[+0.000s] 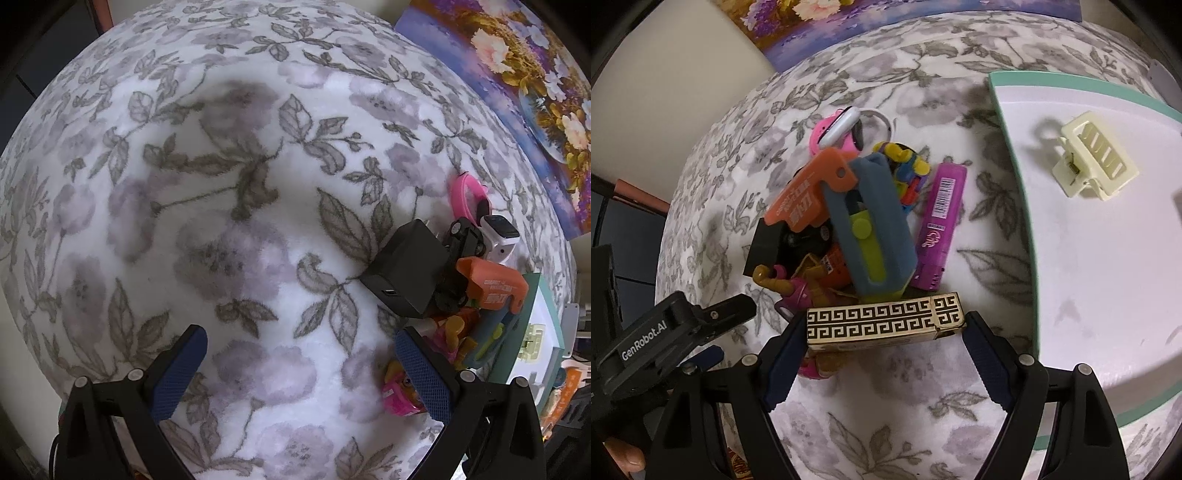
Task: Organize rigid objects
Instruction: 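Grasp the gold patterned box with the right gripper while the left grasps the pink figure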
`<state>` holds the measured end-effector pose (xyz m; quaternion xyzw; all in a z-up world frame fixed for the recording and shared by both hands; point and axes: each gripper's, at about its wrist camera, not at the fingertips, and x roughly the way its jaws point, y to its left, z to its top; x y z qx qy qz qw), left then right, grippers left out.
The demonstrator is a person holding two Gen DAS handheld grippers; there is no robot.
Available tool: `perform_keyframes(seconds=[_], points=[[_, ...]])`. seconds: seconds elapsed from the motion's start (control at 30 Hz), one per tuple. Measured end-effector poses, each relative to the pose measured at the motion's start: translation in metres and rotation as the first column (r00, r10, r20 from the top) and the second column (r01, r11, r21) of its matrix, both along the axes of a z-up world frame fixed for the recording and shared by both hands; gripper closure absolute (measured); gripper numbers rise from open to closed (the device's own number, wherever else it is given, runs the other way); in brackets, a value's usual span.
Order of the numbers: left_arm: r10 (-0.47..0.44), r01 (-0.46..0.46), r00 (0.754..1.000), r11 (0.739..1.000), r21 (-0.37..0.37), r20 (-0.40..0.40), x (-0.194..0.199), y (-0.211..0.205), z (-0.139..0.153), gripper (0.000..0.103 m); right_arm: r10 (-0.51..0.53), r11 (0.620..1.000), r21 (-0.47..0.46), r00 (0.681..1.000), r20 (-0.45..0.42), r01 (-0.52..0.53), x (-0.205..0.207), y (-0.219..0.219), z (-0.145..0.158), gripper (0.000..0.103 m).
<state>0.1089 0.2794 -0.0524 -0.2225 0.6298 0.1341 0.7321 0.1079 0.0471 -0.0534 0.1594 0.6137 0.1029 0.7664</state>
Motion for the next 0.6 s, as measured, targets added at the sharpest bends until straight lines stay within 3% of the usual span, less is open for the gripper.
perform_keyframes(seconds=[0.23, 0.6], points=[[-0.019, 0.018, 1.0, 1.0, 0.007, 0.02, 0.001, -0.004, 0.01, 0.0, -0.037, 0.999, 0.033, 0.999, -0.003, 0.037, 0.0, -0.015, 0.008, 0.019], [-0.062, 0.062, 0.998, 0.998, 0.01, 0.03, 0.007, -0.023, 0.017, 0.0, -0.109, 0.994, 0.025, 0.992, 0.071, 0.107, -0.003, -0.046, 0.037, 0.019]])
